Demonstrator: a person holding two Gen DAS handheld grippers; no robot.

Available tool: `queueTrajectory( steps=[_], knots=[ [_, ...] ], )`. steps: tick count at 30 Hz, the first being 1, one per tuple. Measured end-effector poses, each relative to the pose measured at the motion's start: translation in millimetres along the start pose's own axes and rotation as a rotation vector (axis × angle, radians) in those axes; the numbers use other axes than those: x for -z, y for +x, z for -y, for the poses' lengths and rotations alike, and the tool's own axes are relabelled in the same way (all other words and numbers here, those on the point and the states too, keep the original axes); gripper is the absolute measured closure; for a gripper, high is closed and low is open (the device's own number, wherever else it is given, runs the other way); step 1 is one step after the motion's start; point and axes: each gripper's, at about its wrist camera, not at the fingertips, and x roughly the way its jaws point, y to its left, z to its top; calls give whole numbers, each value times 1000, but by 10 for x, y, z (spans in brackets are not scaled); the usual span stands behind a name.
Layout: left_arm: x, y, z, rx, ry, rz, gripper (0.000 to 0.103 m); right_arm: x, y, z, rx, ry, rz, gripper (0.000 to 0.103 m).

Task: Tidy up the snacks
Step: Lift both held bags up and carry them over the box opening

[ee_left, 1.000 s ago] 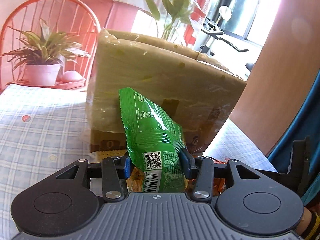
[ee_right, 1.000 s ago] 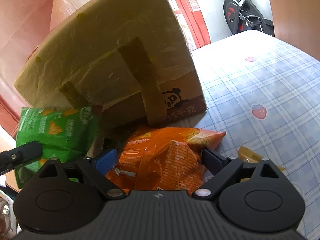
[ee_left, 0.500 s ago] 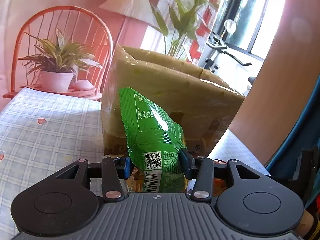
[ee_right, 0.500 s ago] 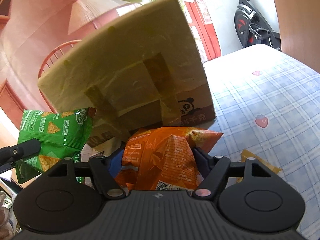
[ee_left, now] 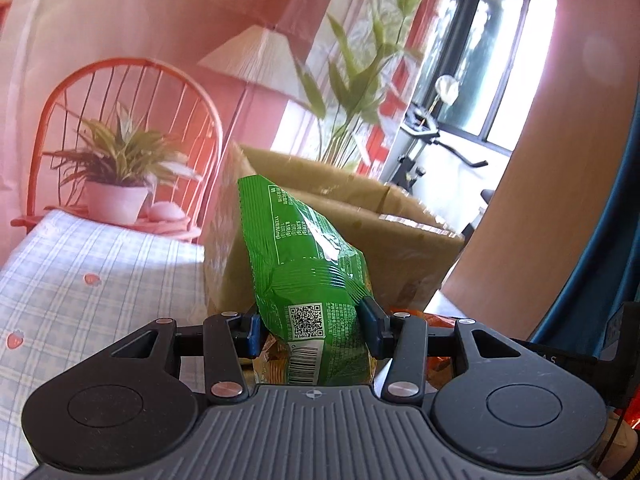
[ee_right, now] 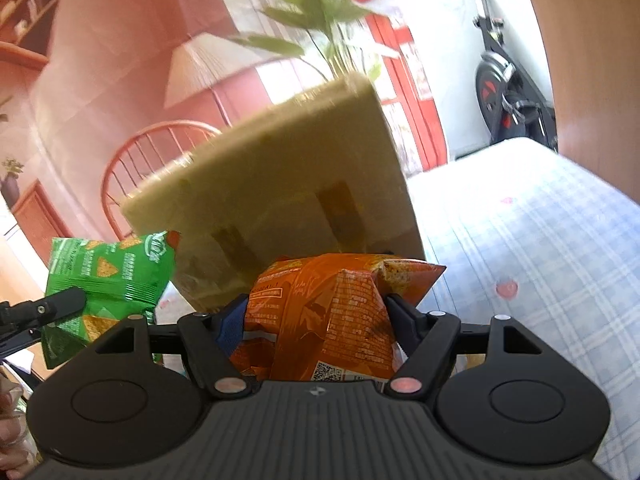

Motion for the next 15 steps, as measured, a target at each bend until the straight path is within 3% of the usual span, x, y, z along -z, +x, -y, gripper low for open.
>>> queueTrajectory(
  steps=[15],
  knots=[
    [-593,-150,264,35,83,108,54,-538,-401,-373,-119,-90,156,29]
  ],
)
